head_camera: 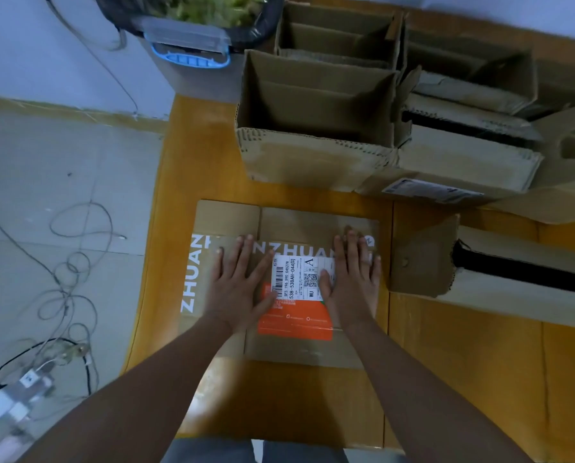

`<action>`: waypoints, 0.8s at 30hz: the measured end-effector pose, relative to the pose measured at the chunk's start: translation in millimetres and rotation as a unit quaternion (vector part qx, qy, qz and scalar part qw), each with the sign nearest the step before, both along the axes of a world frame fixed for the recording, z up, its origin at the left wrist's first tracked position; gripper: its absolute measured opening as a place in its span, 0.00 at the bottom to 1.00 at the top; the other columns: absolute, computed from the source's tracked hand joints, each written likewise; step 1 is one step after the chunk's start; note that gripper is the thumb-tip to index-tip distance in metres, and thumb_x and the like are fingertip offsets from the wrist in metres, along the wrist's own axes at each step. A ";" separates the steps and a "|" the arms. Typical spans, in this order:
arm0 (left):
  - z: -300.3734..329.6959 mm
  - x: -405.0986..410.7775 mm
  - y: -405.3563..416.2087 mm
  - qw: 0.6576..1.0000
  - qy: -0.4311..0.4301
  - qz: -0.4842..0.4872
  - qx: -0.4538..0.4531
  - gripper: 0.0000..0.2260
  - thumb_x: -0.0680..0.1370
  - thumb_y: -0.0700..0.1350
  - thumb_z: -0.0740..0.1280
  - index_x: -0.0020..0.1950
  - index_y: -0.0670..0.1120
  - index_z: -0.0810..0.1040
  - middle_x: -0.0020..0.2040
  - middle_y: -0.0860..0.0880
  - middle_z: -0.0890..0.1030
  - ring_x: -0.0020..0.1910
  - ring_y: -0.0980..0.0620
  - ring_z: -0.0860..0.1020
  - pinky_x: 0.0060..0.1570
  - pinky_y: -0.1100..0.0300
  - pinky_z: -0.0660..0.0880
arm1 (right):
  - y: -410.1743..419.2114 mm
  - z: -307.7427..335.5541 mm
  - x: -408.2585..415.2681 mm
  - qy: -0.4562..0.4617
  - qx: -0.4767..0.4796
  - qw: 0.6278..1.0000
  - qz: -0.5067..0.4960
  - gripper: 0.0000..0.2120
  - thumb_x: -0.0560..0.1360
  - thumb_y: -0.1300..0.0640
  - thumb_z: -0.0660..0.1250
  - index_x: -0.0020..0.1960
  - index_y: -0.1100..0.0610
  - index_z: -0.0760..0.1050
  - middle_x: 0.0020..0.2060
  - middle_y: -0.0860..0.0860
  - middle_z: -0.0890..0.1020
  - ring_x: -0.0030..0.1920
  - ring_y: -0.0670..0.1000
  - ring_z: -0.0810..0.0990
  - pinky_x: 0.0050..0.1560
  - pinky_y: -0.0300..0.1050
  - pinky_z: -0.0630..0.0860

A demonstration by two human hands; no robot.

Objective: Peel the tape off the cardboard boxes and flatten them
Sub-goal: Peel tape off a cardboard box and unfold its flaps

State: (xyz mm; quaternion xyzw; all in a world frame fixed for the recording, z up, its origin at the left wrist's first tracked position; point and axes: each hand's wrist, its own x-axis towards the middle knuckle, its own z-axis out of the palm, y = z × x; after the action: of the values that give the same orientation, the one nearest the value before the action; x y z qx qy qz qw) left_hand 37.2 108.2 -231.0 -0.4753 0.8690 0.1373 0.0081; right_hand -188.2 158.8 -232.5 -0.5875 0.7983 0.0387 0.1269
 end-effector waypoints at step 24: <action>52.1 15.3 -2.7 0.909 -0.009 0.380 0.173 0.53 0.63 0.61 0.78 0.77 0.50 0.49 0.71 0.39 0.60 0.70 0.38 0.58 0.65 0.43 0.63 | 10.9 55.8 14.2 -0.093 0.052 0.986 -0.132 0.37 0.75 0.37 0.63 0.77 0.49 0.52 0.75 0.53 0.48 0.70 0.62 0.57 0.65 0.57 0.65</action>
State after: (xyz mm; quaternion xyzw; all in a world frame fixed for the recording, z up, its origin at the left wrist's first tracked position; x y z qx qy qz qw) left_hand 52.6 105.5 -178.9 -0.7621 0.5850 0.2737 0.0448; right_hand -174.0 169.7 -176.6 -0.4709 0.8503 0.0080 0.2349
